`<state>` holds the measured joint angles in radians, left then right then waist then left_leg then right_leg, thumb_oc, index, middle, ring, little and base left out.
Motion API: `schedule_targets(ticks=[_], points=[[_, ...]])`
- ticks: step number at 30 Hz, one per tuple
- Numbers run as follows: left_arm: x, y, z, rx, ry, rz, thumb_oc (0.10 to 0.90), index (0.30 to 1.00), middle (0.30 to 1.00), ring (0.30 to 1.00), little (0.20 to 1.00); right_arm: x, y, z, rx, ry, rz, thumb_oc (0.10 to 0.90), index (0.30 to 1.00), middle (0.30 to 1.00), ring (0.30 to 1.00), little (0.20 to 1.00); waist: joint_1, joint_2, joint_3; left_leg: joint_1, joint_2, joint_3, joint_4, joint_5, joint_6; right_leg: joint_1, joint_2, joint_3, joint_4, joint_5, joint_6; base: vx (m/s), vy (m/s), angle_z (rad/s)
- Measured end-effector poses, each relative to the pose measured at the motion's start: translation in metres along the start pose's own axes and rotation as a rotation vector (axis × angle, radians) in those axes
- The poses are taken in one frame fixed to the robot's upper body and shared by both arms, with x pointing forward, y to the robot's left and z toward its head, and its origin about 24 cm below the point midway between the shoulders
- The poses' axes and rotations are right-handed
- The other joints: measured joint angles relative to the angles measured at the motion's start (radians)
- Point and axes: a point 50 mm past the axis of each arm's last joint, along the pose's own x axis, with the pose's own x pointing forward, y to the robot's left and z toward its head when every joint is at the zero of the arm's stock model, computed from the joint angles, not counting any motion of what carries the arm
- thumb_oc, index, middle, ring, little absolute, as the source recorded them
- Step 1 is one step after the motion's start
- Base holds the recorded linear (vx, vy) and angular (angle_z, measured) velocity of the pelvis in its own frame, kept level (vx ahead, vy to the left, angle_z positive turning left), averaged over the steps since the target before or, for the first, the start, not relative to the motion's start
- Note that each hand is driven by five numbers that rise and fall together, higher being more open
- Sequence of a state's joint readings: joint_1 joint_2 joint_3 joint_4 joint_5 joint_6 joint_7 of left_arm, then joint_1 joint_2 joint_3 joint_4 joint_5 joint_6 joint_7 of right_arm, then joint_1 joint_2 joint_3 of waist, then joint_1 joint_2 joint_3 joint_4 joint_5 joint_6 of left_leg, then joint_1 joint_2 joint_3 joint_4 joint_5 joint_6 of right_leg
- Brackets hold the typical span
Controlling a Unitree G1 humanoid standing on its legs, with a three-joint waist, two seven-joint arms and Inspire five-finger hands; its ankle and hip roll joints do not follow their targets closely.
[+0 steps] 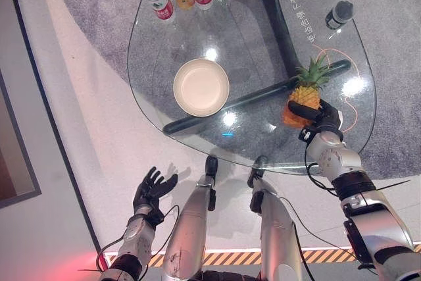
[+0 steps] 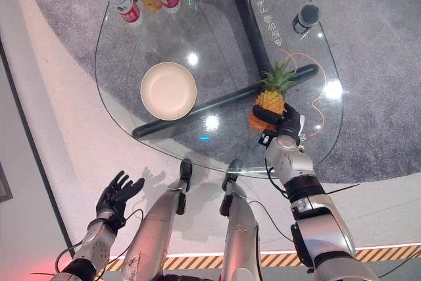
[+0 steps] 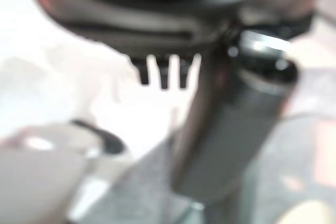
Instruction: Pick up the fruit to the plate
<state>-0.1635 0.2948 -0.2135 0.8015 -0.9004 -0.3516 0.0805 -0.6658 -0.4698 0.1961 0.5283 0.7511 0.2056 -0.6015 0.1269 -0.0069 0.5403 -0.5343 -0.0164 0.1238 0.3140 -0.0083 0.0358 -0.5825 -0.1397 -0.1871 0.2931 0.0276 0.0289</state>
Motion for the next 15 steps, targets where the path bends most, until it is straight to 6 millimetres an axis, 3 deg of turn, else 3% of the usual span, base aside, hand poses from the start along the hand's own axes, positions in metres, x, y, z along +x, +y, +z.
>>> schedule_targets(ticks=[6,15], points=[[0.000,-0.009,0.020,-0.068,-0.112,-0.022,0.800,0.900,0.900,0.900,0.900,-0.025,0.013,0.005,-0.022,-0.132,0.133,0.100,0.300,0.300,0.300,0.200,-0.026,-0.002,0.001,0.053,0.001,0.006,-0.023,0.002,0.001,0.041,0.001,0.006,-0.004,-0.002,0.003,-0.01,-0.013,-0.04],[-0.006,-0.025,0.058,-0.216,-0.310,-0.101,0.800,0.900,0.900,0.900,0.900,-0.051,0.033,-0.006,-0.059,-0.205,0.516,0.100,0.300,0.300,0.300,0.200,-0.036,-0.005,0.002,0.113,0.009,0.006,-0.056,0.008,-0.009,0.087,0.008,0.001,-0.006,-0.011,0.001,-0.02,-0.051,-0.01]])
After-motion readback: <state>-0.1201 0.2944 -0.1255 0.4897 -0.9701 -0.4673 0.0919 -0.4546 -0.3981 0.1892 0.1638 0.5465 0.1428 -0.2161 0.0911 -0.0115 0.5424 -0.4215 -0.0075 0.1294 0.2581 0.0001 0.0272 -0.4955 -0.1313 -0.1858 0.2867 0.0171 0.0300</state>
